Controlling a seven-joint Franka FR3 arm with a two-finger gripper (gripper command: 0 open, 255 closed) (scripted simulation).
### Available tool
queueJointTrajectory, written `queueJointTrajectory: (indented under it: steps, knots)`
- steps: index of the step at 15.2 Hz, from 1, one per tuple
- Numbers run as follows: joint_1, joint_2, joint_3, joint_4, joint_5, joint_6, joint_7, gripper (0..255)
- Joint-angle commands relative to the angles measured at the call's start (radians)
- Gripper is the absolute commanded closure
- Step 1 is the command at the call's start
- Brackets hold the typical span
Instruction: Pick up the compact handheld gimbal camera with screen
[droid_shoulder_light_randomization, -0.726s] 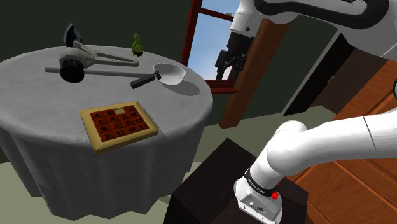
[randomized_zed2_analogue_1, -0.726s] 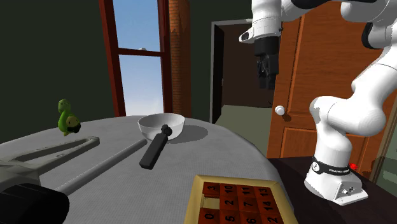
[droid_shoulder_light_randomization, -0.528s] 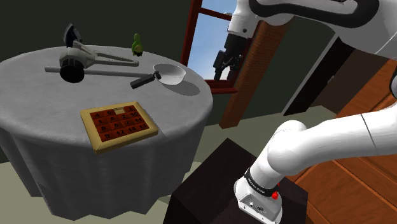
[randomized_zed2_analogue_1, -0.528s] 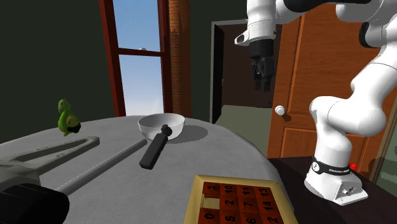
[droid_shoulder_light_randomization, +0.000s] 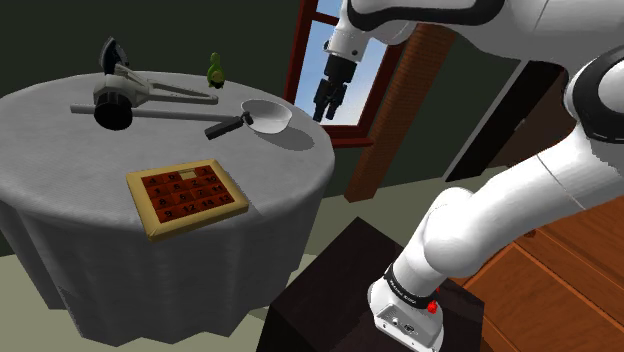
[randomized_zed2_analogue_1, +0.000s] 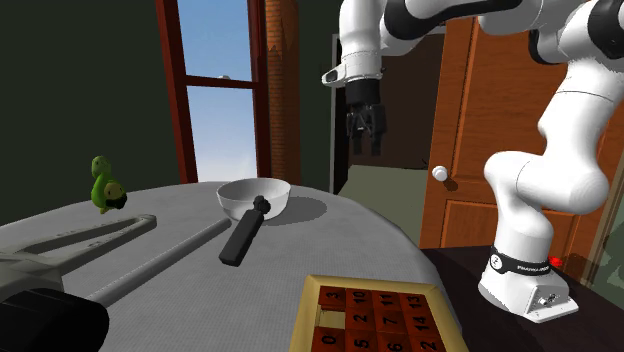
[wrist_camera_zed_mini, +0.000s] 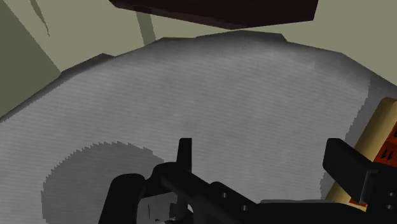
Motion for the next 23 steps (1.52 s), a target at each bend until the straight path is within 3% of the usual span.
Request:
queueJointTrajectory:
  steps: [1, 10, 20, 23]
  knots:
    - [0.022, 0.08, -0.026, 0.055, 0.02, 0.021, -0.097, 0]
    - [0.07, 0.457, -0.078, 0.373, 0.166, 0.031, -0.495, 0]
    - [0.032, 0.879, 0.001, 0.888, 0.301, -0.105, -0.805, 0]
    - [0.033, 0.892, 0.006, 0.881, 0.304, -0.086, -0.82, 0]
